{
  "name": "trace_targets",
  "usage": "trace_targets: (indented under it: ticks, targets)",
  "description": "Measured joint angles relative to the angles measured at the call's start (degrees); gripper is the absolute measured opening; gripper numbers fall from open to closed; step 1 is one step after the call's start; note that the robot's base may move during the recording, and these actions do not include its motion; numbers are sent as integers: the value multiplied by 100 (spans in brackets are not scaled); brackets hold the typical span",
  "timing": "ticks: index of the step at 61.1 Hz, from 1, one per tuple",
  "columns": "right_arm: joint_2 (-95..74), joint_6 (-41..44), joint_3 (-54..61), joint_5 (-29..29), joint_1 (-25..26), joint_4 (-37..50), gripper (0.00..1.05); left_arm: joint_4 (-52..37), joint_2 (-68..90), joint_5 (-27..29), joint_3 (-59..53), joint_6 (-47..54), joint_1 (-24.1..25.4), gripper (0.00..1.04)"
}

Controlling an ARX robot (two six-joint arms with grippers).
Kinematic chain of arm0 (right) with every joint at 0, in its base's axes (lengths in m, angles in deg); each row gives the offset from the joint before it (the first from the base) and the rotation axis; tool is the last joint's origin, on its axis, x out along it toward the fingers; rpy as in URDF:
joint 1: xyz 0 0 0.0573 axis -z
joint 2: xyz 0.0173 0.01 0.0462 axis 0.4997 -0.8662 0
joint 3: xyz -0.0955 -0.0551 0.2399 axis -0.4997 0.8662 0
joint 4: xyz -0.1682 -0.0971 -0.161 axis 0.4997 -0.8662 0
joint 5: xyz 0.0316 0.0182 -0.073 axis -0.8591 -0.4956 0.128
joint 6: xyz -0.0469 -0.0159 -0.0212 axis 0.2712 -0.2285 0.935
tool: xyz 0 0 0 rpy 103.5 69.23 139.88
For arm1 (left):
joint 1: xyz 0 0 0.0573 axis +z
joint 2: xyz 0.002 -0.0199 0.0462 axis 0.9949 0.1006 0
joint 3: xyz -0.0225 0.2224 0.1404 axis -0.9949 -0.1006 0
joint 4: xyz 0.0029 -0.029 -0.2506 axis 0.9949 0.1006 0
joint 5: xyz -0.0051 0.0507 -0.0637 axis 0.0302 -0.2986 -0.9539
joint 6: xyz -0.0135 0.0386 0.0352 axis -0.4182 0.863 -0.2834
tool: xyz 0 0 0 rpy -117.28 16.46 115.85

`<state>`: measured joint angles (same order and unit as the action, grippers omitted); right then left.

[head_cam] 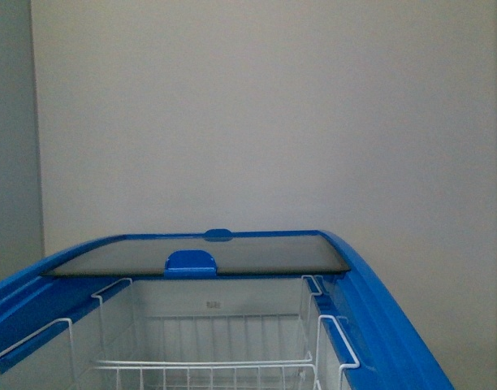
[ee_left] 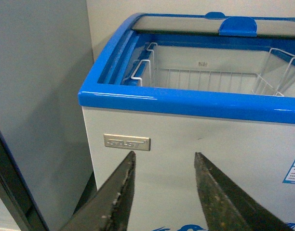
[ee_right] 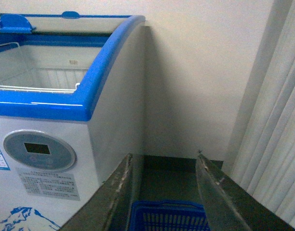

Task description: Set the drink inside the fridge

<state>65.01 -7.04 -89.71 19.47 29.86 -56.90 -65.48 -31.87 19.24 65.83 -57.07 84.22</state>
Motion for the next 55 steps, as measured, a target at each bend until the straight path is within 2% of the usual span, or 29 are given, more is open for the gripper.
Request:
trace_targets:
  ticks: [6,15,19,55]
  targets:
    - [0,0,0,0,0,0,57,0,0,0,0,0,0,59]
    - [0,0,0,0,0,0,87,0,0,0,0,0,0,90]
    - [0,0,0,0,0,0,97,0,0,0,0,2,0,98]
    - [0,-2,0,0,0,0,97,0,0,0,0,2,0,97]
